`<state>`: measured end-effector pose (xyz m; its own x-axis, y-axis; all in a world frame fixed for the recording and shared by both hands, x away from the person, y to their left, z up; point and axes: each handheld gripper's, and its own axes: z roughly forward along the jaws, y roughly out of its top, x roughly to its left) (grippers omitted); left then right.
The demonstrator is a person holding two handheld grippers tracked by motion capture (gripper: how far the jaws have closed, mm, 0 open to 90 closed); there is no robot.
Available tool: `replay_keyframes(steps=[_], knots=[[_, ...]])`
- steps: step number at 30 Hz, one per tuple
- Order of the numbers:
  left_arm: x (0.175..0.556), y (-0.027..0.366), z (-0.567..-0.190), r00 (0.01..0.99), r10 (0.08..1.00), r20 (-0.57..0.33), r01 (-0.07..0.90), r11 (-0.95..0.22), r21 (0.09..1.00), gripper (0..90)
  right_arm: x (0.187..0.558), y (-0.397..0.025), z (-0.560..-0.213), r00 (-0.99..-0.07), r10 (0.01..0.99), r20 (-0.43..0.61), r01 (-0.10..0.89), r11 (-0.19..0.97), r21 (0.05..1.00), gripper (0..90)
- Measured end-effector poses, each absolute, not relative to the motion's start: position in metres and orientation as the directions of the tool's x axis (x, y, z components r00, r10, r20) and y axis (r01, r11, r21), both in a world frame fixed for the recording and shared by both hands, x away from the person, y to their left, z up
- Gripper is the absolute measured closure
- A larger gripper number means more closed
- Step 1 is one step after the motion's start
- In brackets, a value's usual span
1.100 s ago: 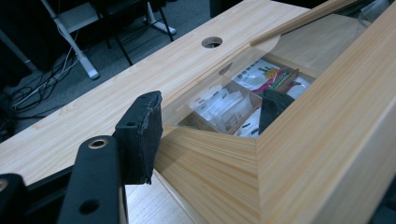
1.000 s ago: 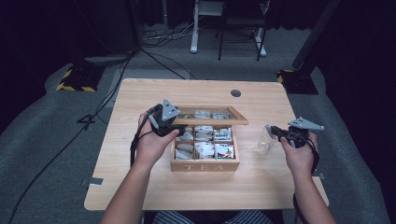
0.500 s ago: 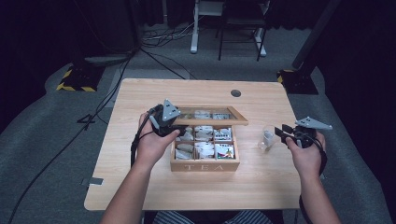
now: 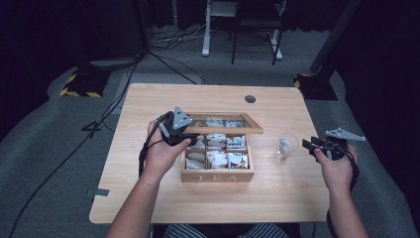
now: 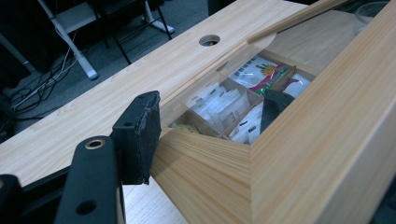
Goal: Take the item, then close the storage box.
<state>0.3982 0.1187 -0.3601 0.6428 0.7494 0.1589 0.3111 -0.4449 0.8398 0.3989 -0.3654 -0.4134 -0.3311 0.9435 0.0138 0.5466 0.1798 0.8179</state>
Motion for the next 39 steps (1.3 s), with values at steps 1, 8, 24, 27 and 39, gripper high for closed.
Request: replay_keyframes(steps=[1, 8, 24, 27, 39], knots=[[0.398, 0.119, -0.36, 0.643, 0.749, 0.159, 0.311, -0.445, 0.84, 38.4, 0.399, -0.366, -0.414, -0.33, 0.944, 0.017, 0.551, 0.178, 0.815, 58.4], [0.396, 0.118, -0.36, 0.644, 0.75, 0.152, 0.323, -0.447, 0.834, 36.2, 0.398, -0.369, -0.422, -0.333, 0.942, 0.034, 0.562, 0.169, 0.81, 57.7], [0.385, 0.112, -0.364, 0.615, 0.767, 0.183, 0.346, -0.472, 0.811, 32.6, 0.396, -0.373, -0.441, -0.326, 0.942, 0.083, 0.576, 0.128, 0.808, 57.1], [0.383, 0.112, -0.364, 0.599, 0.78, 0.179, 0.373, -0.47, 0.8, 28.3, 0.396, -0.376, -0.443, -0.326, 0.942, 0.084, 0.579, 0.129, 0.805, 57.1], [0.373, 0.115, -0.369, 0.566, 0.816, 0.117, 0.459, -0.429, 0.778, 25.1, 0.397, -0.382, -0.442, -0.32, 0.943, 0.094, 0.571, 0.113, 0.813, 56.8]])
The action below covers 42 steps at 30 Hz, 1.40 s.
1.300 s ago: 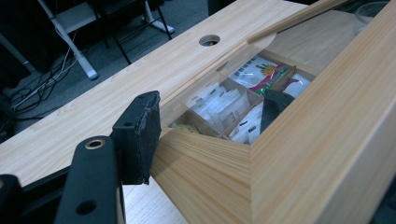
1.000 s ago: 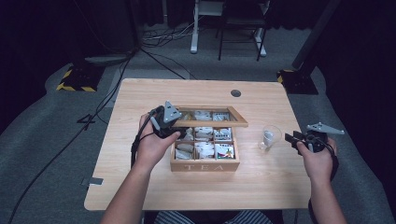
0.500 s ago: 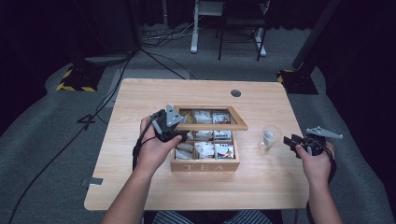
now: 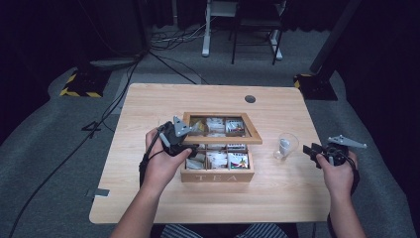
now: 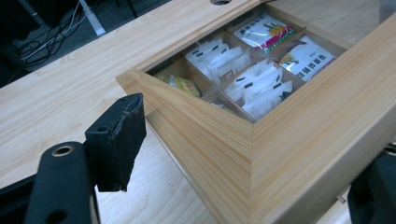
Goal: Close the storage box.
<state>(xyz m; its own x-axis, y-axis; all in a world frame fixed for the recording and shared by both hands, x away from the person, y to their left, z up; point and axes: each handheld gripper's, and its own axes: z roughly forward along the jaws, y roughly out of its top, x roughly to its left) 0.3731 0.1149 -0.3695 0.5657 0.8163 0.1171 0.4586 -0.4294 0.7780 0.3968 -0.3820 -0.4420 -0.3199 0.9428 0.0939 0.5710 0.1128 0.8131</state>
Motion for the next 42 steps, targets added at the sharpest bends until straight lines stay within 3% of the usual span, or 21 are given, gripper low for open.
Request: replay_keyframes(steps=[12, 42], knots=[[0.364, 0.119, -0.373, 0.555, 0.829, 0.072, 0.507, -0.405, 0.761, 29.0, 0.405, -0.374, -0.441, -0.337, 0.936, 0.104, 0.566, 0.113, 0.817, 56.5], [0.344, 0.126, -0.384, 0.601, 0.797, 0.057, 0.512, -0.439, 0.738, 30.9, 0.421, -0.372, -0.438, -0.35, 0.928, 0.128, 0.562, 0.099, 0.821, 56.7]])
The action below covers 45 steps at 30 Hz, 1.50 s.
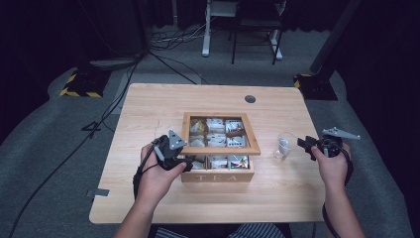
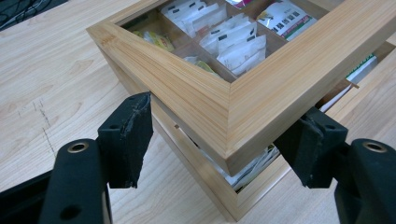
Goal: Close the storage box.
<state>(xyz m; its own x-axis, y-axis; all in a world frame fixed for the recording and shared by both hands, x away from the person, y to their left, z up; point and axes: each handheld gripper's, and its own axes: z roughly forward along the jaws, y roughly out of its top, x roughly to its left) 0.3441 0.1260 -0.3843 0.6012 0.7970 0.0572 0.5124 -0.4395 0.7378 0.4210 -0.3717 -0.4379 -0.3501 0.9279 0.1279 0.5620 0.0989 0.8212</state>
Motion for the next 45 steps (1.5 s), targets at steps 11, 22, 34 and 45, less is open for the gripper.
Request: replay_keyframes(steps=[11, 22, 34, 45], knots=[[0.34, 0.129, -0.391, 0.636, 0.769, 0.067, 0.496, -0.474, 0.727, 30.9, 0.423, -0.373, -0.44, -0.349, 0.927, 0.136, 0.569, 0.094, 0.817, 56.7], [0.338, 0.128, -0.4, 0.637, 0.768, 0.067, 0.508, -0.483, 0.713, 30.6, 0.425, -0.373, -0.443, -0.347, 0.928, 0.137, 0.578, 0.096, 0.81, 56.6], [0.337, 0.13, -0.411, 0.649, 0.759, 0.051, 0.511, -0.484, 0.71, 30.3, 0.422, -0.373, -0.444, -0.344, 0.929, 0.139, 0.579, 0.094, 0.81, 56.5], [0.339, 0.129, -0.418, 0.663, 0.747, 0.048, 0.526, -0.511, 0.68, 30.3, 0.422, -0.375, -0.445, -0.346, 0.928, 0.139, 0.583, 0.096, 0.807, 56.5]])
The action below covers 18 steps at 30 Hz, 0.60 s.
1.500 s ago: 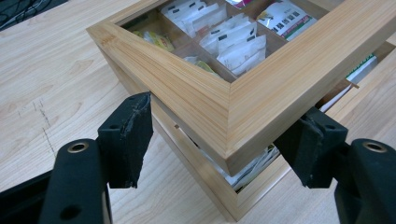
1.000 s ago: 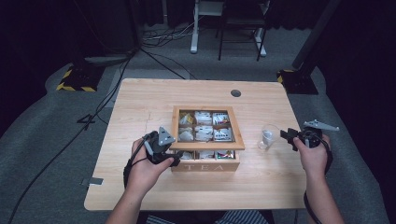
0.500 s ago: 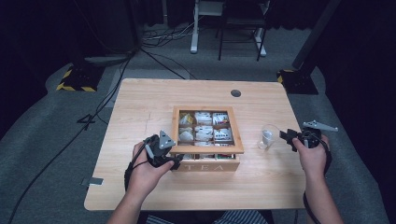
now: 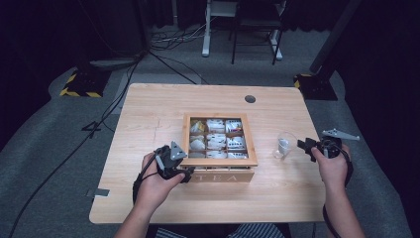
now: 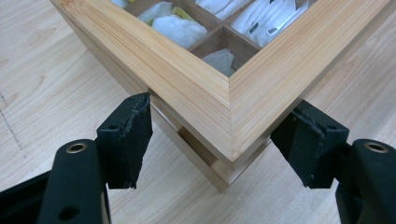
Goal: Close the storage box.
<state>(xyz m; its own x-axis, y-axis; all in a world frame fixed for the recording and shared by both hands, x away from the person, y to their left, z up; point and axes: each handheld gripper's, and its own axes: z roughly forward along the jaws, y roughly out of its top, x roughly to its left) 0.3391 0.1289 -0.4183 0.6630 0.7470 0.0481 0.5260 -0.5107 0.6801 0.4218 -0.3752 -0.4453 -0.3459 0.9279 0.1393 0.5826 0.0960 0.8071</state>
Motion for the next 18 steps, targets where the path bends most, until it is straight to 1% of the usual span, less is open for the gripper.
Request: replay_keyframes(steps=[18], knots=[[0.3393, 0.1265, -0.4251, 0.679, 0.734, 0.029, 0.562, -0.545, 0.621, 30.3, 0.4213, -0.3746, -0.4445, -0.347, 0.927, 0.143, 0.582, 0.094, 0.808, 56.3]])
